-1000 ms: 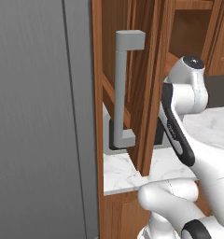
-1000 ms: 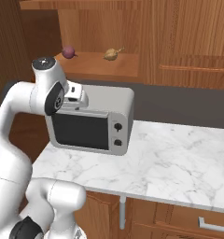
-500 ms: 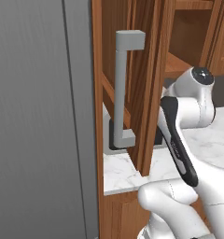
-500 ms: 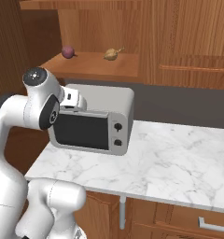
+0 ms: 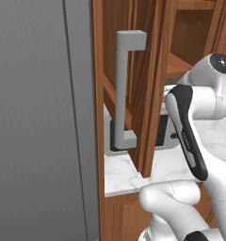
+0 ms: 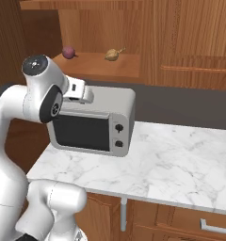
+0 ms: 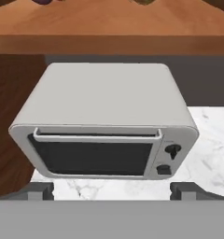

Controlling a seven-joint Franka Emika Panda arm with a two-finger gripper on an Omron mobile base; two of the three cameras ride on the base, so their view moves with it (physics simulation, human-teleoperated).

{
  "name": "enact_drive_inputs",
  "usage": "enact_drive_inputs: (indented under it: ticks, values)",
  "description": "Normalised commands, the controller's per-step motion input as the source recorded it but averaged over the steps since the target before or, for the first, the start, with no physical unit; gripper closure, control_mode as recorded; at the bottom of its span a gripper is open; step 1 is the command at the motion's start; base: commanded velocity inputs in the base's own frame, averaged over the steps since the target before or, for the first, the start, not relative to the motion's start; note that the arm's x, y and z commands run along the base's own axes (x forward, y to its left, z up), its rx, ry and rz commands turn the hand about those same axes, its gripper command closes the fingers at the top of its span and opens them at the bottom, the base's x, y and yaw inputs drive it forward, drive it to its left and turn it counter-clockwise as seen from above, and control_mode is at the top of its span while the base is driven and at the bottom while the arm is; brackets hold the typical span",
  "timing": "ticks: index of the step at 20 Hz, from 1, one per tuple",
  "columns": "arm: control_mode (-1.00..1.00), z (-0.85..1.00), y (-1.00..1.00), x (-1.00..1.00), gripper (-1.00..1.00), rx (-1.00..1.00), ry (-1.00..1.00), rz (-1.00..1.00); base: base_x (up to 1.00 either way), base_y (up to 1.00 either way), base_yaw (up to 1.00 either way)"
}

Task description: Pick the onions from the cabinet and place them in one bowl. Pick the mango from the sink and place it in the other bowl.

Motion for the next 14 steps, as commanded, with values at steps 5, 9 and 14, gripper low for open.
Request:
enact_drive_inputs:
  ticks: [5,9,14]
  values:
    - [-1.00,0.15,-0.05,0.01,-1.00,-0.02,-0.14,-0.22,0.00,0.00,0.00]
    - [-1.00,0.24,-0.10,0.01,-1.00,0.04,-0.15,-0.17,0.00,0.00,0.00]
    - [-1.00,0.50,-0.19,0.00,-1.00,0.12,-0.03,-0.02,0.00,0.00,0.00]
